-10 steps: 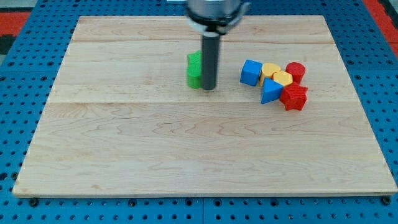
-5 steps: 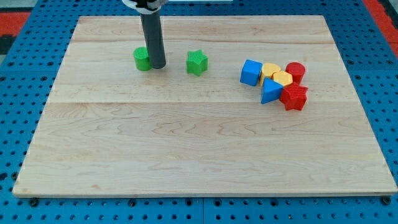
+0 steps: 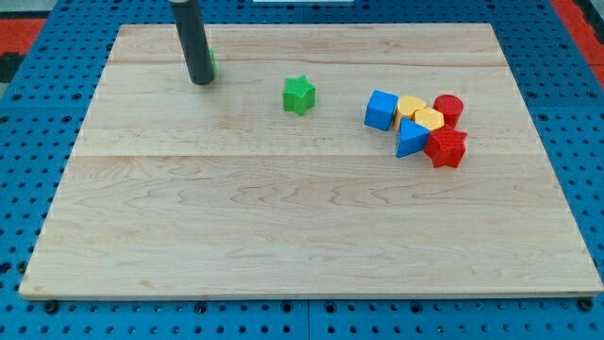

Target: Move the green circle to the top left

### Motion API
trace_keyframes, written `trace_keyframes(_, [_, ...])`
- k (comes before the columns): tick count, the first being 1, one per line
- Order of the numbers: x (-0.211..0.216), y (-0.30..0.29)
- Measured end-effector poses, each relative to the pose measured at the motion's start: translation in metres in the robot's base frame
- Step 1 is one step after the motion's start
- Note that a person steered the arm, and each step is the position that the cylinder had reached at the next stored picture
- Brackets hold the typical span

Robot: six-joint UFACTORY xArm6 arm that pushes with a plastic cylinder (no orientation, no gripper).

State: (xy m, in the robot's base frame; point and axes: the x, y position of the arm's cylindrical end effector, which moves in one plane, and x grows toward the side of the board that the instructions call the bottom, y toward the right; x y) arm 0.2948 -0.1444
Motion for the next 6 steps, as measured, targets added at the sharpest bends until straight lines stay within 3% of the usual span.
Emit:
trace_keyframes(2, [-0.021, 0.03])
trace_keyframes(4, [-0.036, -0.024])
trace_keyframes(6, [-0.036, -0.01])
